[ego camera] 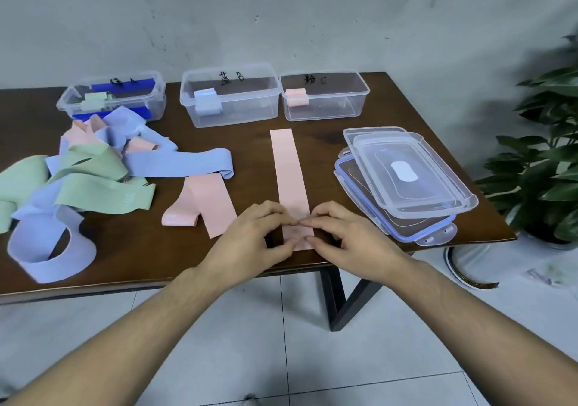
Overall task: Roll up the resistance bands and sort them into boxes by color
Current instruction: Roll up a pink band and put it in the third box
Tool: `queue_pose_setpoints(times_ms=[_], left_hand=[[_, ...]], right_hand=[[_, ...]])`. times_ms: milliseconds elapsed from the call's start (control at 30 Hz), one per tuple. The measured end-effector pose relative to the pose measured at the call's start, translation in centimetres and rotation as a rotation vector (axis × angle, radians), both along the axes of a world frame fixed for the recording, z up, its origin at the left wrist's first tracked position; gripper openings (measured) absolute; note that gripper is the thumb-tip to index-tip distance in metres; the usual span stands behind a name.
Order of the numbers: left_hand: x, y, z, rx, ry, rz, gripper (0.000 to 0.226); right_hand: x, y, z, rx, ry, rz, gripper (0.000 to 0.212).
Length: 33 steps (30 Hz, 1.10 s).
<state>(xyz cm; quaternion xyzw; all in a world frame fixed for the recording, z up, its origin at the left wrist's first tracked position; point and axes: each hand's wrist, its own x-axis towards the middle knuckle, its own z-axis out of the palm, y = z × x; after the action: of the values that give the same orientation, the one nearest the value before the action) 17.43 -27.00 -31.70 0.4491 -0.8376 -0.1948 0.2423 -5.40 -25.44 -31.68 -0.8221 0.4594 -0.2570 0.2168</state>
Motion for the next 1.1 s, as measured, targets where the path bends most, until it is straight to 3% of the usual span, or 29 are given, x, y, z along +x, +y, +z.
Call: queue_pose_setpoints(times_ms=[167, 367, 600, 800, 1100], left_hand=[[0.6, 0.8, -0.3, -0.081, -0.075, -0.052, 0.034], [0.1, 1.1, -0.2, -0.158, -0.029, -0.107, 0.024], [0.2, 1.5, -0.1, -0.206, 0.017, -0.110, 0.018], [0.3, 1.5, -0.3, -0.207, 0.019, -0.093, 0.019], [0.2, 1.8, -0.5, -0.262, 0.069, -0.086, 0.021]], right_hand=[[-0.8, 0.8, -0.5, -0.072, 0.147, 0.064, 0.039], [-0.2, 1.0, -1.2, -0.218, 0.092, 0.022, 0.021], [0.4, 1.1, -1.0, -0.257, -0.024, 0.009, 0.014], [1.0, 1.3, -0.7, -0.305, 0.075, -0.004, 0.029], [1.3, 1.5, -0.2, -0.455, 0.200, 0.020, 0.015]])
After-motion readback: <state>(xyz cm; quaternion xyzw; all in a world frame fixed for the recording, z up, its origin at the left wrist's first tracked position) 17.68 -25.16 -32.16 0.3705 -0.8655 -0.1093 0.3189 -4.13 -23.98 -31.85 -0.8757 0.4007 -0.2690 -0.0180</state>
